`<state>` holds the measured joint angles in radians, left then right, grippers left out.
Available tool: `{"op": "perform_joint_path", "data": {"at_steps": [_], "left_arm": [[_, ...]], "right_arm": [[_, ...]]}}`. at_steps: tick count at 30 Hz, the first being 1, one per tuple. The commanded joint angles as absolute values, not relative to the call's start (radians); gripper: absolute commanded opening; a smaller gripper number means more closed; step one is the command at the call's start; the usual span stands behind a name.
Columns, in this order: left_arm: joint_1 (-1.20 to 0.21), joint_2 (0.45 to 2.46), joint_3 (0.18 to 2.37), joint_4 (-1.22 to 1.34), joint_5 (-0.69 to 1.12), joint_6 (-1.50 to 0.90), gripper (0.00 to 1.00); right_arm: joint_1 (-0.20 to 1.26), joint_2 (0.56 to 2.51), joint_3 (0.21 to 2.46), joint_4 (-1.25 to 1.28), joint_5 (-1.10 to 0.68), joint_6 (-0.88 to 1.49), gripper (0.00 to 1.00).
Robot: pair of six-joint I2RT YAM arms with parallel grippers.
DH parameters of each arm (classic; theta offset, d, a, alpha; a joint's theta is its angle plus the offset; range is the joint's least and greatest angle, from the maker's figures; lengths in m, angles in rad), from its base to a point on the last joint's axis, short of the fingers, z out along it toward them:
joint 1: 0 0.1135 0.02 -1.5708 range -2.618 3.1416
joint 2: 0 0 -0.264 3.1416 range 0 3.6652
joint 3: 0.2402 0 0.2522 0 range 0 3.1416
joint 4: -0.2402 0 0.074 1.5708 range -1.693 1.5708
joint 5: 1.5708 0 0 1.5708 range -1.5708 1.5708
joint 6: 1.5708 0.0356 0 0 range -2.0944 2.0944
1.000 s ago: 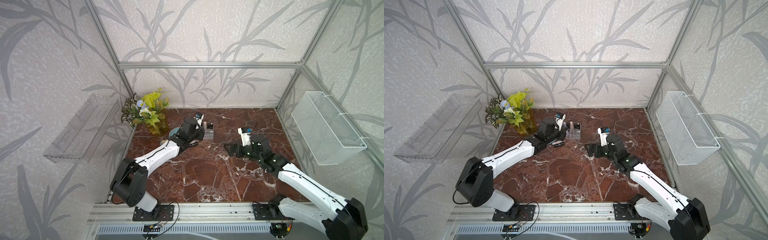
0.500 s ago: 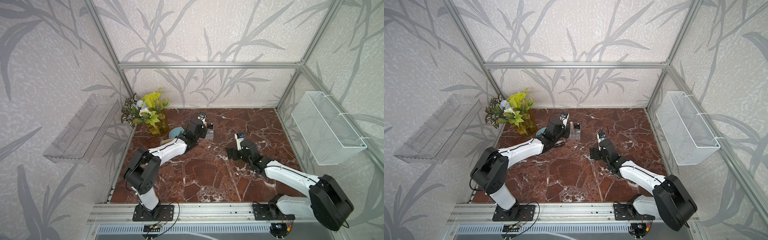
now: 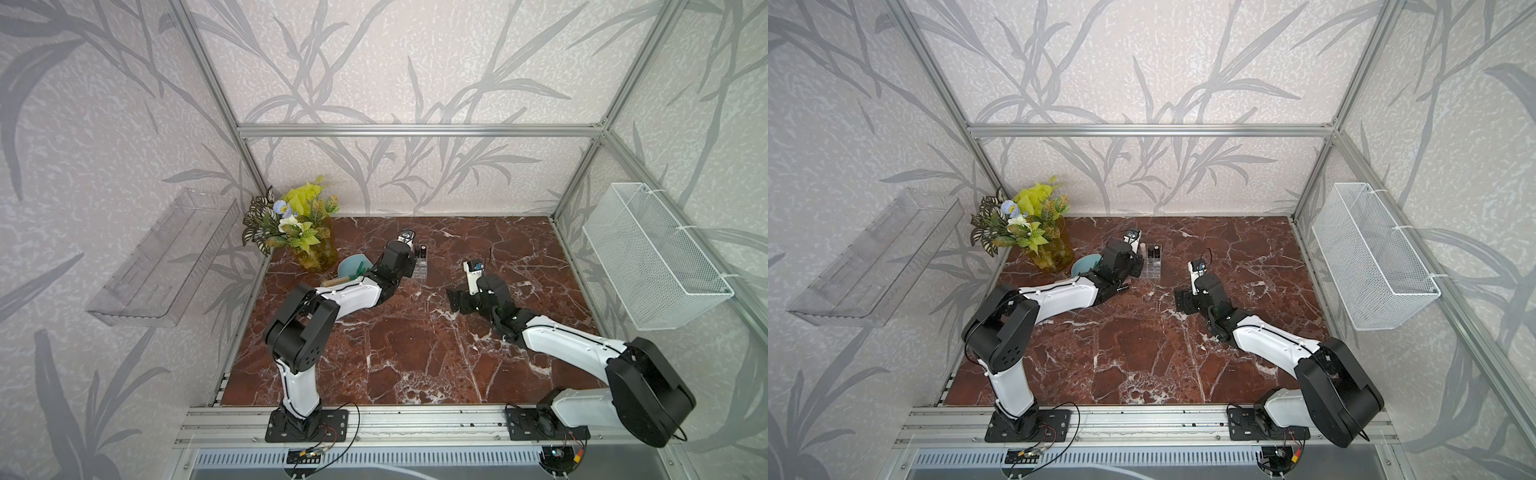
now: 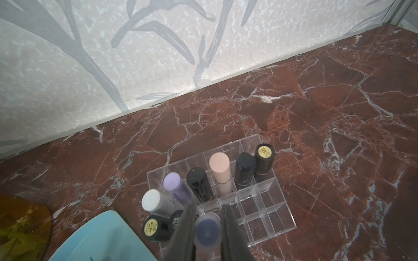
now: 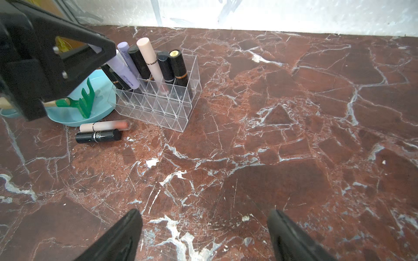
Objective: Arrange the lipsticks in the organizer
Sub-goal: Place the lipstick in the storage box.
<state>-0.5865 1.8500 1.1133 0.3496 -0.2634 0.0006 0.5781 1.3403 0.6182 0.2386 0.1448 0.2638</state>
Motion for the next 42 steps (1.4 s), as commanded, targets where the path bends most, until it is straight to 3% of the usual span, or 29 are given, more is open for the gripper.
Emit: {"op": "perform_joint_path", "data": {"at_steps": [1,15,18,25,28,33,42], "left_arm": [[-0.589,1.883,1.157,0.382,-0.295,0.007,0.05],[-0.584,1.949,1.197,0.372,-0.313,-0.003,0.07],[-0.582,1.949,1.197,0.37,-0.313,-0.005,0.12],[-0.582,1.926,1.18,0.376,-0.306,-0.01,0.43],[-0.59,1.882,1.152,0.375,-0.316,0.003,0.51],[-0.594,1.741,1.067,0.323,-0.331,-0.008,0.54],[-0.59,1.533,1.032,-0.088,-0.276,-0.085,0.54]], "right_arm": [[0.583,1.315,0.625,0.261,0.143,0.257,0.91],[0.583,1.304,0.623,0.251,0.141,0.258,0.9],[0.583,1.307,0.626,0.247,0.138,0.256,0.9],[0.583,1.302,0.627,0.237,0.138,0.257,0.9],[0.583,1.298,0.627,0.233,0.137,0.256,0.9],[0.583,1.278,0.619,0.227,0.138,0.256,0.9],[0.583,1.265,0.637,0.196,0.093,0.26,0.9]]}}
